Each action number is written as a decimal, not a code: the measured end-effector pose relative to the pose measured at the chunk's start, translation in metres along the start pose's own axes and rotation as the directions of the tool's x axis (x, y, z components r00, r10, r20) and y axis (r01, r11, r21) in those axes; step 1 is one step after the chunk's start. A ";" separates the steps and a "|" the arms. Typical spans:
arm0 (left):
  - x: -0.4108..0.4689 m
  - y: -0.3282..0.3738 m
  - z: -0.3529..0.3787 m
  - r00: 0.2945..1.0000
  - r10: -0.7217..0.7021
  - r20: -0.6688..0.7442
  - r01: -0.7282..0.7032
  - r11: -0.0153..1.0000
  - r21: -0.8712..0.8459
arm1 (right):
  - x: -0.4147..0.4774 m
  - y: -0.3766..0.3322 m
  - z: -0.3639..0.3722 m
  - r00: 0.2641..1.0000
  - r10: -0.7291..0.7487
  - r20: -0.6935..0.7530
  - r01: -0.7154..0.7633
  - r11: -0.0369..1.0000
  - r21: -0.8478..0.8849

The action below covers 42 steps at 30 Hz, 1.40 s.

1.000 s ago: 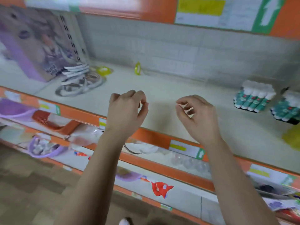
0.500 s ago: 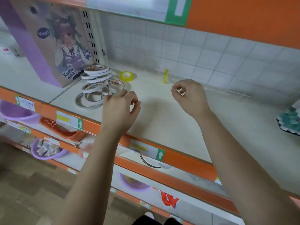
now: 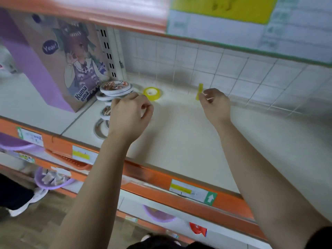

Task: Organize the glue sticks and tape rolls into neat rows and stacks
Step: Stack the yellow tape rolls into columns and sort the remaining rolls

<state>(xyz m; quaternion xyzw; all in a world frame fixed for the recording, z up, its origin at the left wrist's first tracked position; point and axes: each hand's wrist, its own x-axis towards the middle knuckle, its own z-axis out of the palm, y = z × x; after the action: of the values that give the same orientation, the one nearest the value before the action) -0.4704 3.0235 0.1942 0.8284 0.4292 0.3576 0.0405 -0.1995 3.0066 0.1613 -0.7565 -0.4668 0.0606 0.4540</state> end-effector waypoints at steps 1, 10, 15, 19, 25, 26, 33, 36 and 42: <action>0.004 -0.005 -0.001 1.000 0.006 0.005 -0.006 1.000 -0.007 | 0.002 -0.001 0.004 1.000 0.010 -0.017 -0.010 1.000 0.003; 0.026 -0.037 -0.003 0.993 0.109 0.032 -0.108 0.994 -0.032 | 0.007 -0.013 0.019 0.998 0.036 -0.043 -0.041 0.993 -0.112; 0.045 -0.042 0.006 0.993 0.089 0.072 -0.086 0.996 -0.040 | 0.001 -0.015 0.017 1.000 0.011 -0.002 -0.011 0.991 -0.132; 0.070 -0.036 0.020 0.975 0.089 0.202 -0.093 0.996 0.009 | -0.004 -0.014 0.012 0.999 -0.030 0.036 0.035 0.991 -0.132; 0.090 -0.031 0.043 0.936 -0.016 0.350 -0.021 0.995 0.102 | -0.013 -0.008 0.006 0.996 -0.068 0.049 0.075 0.986 -0.151; 0.091 -0.032 0.045 0.926 -0.039 0.376 -0.001 0.995 0.105 | -0.014 -0.008 0.005 0.996 -0.072 0.052 0.079 0.985 -0.150; 0.094 -0.033 0.050 0.902 -0.100 0.421 0.056 0.992 0.116 | -0.025 -0.009 -0.003 0.996 -0.075 0.053 0.083 0.981 -0.173; 0.094 -0.033 0.053 0.897 -0.110 0.428 0.055 0.989 0.138 | -0.028 -0.009 -0.005 0.994 -0.095 0.059 0.104 0.980 -0.172; 0.091 -0.032 0.052 0.908 -0.014 0.418 -0.026 0.996 0.090 | -0.035 -0.012 -0.011 0.985 -0.163 0.049 0.169 0.965 -0.200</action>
<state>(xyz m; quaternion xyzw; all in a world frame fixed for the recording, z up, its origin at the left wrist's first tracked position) -0.4250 3.1235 0.1947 0.8881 0.4241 0.1518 0.0915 -0.2219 2.9749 0.1649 -0.7561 -0.5395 -0.0134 0.3701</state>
